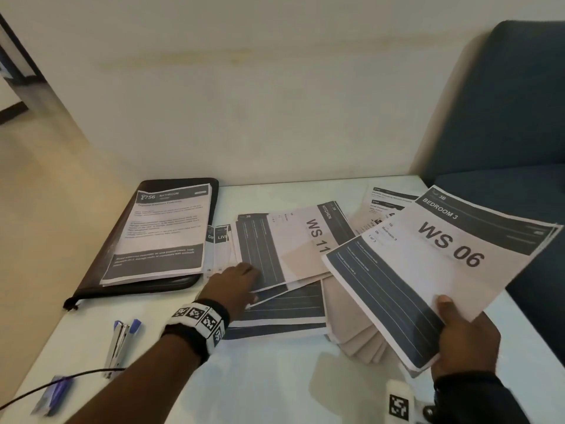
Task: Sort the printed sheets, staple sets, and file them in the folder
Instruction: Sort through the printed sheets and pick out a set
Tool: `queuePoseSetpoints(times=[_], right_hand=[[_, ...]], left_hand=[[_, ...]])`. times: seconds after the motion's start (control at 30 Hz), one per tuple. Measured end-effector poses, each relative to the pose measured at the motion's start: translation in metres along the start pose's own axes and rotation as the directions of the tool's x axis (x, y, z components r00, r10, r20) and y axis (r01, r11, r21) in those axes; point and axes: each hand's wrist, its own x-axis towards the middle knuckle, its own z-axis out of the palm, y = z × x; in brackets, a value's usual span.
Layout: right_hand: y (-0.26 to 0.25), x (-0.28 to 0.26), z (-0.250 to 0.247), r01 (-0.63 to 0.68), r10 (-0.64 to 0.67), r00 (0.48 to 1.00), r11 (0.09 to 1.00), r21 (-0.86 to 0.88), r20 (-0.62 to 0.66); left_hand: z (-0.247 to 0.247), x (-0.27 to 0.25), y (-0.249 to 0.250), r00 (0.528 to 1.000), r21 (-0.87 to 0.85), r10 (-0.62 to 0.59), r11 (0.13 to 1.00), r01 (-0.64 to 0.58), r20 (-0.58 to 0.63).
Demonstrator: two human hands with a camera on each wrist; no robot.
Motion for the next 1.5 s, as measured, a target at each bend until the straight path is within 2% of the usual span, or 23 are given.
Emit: queuePoseSetpoints(times=[0.13,0.27,0.5,0.63,0.73,0.9,1.07,1.13,1.2,1.27,1.3,1.4,1.5], right_hand=[[0.000,0.004,-0.004,-0.028,0.035,0.997,0.995,0.092,-0.074],[0.000,0.004,-0.006,-0.052,0.065,0.993,0.989,0.138,-0.095],[-0.005,0.003,-0.007,-0.076,0.089,0.993,0.986,0.148,-0.083],[-0.006,0.002,-0.008,-0.072,0.085,0.993,0.984,0.160,-0.076],[-0.008,-0.001,-0.007,-0.060,0.073,0.995,0.985,0.159,-0.075],[-0.003,-0.001,-0.004,-0.040,0.054,0.995,0.988,0.152,-0.088],[0.000,0.006,-0.008,-0.023,0.033,0.996,0.993,0.116,-0.086],[0.001,0.008,-0.011,-0.010,0.015,0.998,0.998,0.069,-0.068],[0.002,0.010,-0.014,0.018,-0.017,0.999,1.000,0.018,-0.051],[0.002,0.011,-0.014,0.038,-0.039,0.998,0.999,-0.036,-0.040],[0.002,0.012,-0.013,0.036,-0.038,0.999,0.998,-0.052,-0.031],[0.003,0.011,-0.011,0.008,-0.005,0.999,0.997,-0.082,0.034],[0.003,0.008,-0.008,0.023,-0.007,0.993,0.991,-0.134,0.117]], left_hand=[[0.000,0.002,0.005,0.999,0.187,0.040,0.982,-0.039,-0.002],[-0.005,0.002,0.009,0.999,0.188,0.045,0.981,-0.045,0.003],[-0.040,-0.004,0.016,0.998,0.026,-0.019,1.000,0.017,0.063],[-0.052,-0.043,0.038,1.000,0.004,-0.007,1.000,0.007,-0.021],[-0.040,-0.084,0.070,0.999,-0.015,0.034,0.999,-0.035,-0.031],[-0.016,-0.123,0.123,0.998,-0.166,0.054,0.985,-0.046,0.043],[-0.008,-0.140,0.158,0.982,-0.381,0.124,0.923,-0.061,0.142],[-0.011,-0.136,0.148,0.993,-0.426,0.041,0.904,0.009,0.107],[-0.012,-0.120,0.126,0.994,-0.352,-0.108,0.930,0.108,0.020],[-0.010,-0.102,0.103,0.974,-0.306,-0.211,0.936,0.176,-0.086],[-0.009,-0.091,0.093,0.958,-0.325,-0.271,0.918,0.228,-0.094],[-0.005,-0.063,0.076,0.919,-0.319,-0.393,0.866,0.384,0.039],[0.001,-0.050,0.072,0.906,-0.250,-0.401,0.871,0.424,0.137]])
